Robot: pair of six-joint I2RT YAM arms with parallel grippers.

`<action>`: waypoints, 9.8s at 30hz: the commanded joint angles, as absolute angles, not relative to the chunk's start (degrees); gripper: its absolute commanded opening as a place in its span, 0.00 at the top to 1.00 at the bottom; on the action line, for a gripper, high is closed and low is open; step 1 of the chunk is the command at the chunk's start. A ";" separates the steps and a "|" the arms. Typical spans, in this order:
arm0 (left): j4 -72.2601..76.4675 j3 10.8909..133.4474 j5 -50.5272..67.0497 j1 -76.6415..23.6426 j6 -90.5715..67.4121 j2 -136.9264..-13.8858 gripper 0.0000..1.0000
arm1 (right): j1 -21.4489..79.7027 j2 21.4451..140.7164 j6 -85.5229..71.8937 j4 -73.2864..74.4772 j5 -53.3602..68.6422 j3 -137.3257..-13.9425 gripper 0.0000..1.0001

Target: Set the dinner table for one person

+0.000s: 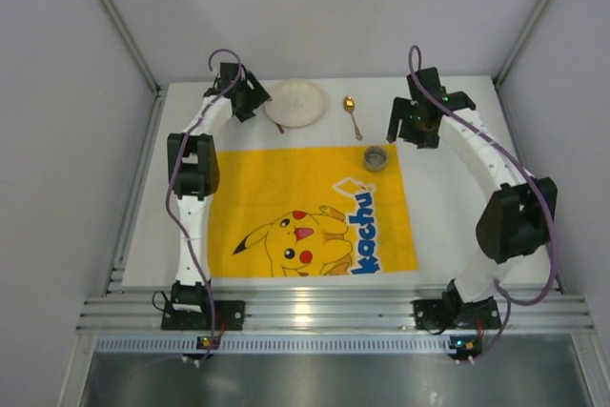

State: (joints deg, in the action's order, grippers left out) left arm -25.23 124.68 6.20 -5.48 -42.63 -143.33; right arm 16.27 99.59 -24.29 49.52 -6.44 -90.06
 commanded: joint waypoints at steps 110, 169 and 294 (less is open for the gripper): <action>-37.53 145.99 -22.23 -14.24 -27.07 -157.41 0.48 | 5.27 79.45 -15.56 42.28 5.62 -58.01 0.13; -29.70 46.49 2.56 -13.09 -26.19 -77.16 1.00 | 8.96 75.59 -17.40 36.91 20.39 -54.85 0.13; -43.33 74.10 1.32 -9.40 -22.15 -84.82 0.46 | 34.35 86.65 -32.43 16.08 5.37 -47.81 1.00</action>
State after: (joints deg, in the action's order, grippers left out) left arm -42.06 75.46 3.09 -9.52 -22.76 -88.60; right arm 31.38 85.30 -29.76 18.46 5.52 -45.28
